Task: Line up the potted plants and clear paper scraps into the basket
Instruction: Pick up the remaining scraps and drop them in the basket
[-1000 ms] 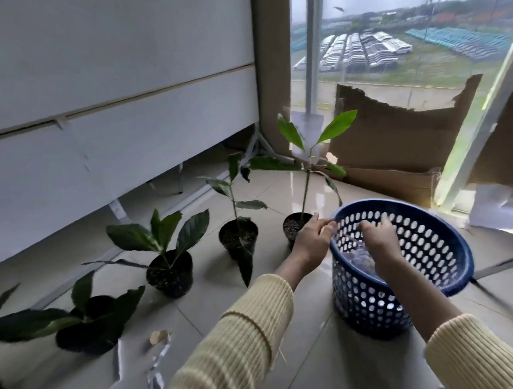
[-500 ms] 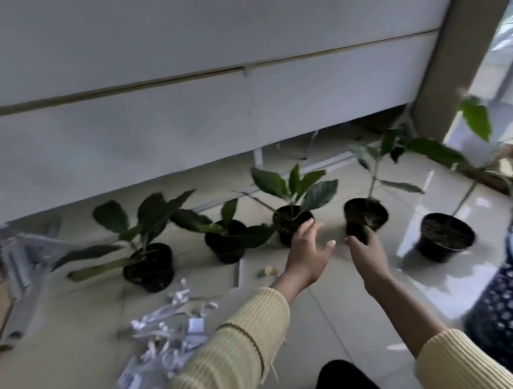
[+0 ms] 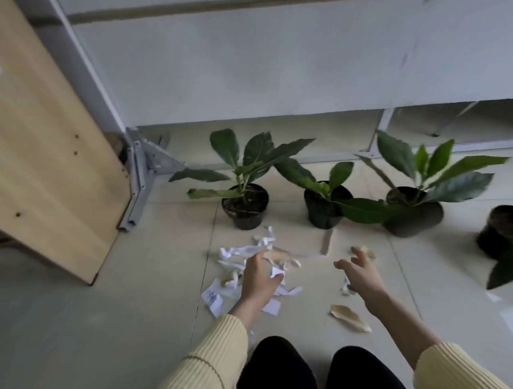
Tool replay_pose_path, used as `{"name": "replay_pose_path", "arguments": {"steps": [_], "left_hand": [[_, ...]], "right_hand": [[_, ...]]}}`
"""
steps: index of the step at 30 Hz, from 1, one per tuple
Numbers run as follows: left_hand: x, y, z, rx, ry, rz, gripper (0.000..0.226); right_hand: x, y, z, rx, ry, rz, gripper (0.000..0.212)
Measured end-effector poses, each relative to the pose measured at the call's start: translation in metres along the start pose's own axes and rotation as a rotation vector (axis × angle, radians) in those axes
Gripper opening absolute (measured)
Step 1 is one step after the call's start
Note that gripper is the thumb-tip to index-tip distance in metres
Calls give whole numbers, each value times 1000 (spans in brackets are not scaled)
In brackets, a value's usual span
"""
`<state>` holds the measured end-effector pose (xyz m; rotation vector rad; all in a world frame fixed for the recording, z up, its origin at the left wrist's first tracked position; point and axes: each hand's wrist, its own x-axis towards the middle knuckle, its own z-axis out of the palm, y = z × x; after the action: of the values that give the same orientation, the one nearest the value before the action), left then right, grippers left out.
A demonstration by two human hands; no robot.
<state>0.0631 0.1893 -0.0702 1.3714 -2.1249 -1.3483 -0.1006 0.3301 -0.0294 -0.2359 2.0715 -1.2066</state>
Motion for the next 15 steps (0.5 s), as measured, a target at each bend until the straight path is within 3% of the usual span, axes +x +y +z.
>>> {"name": "replay_pose_path", "arguments": {"steps": [2, 7, 11, 15], "left_hand": [[5, -29, -16, -16, 33, -96, 46], [18, -89, -45, 64, 43, -347, 71], [24, -130, -55, 166, -29, -560, 92], [30, -160, -57, 307, -106, -686, 98]], "right_hand": [[9, 7, 18, -20, -74, 53, 71], [34, 21, 54, -135, -230, 168, 80], [59, 34, 76, -254, -318, 211, 88], [85, 45, 93, -396, -374, 212, 99]]}}
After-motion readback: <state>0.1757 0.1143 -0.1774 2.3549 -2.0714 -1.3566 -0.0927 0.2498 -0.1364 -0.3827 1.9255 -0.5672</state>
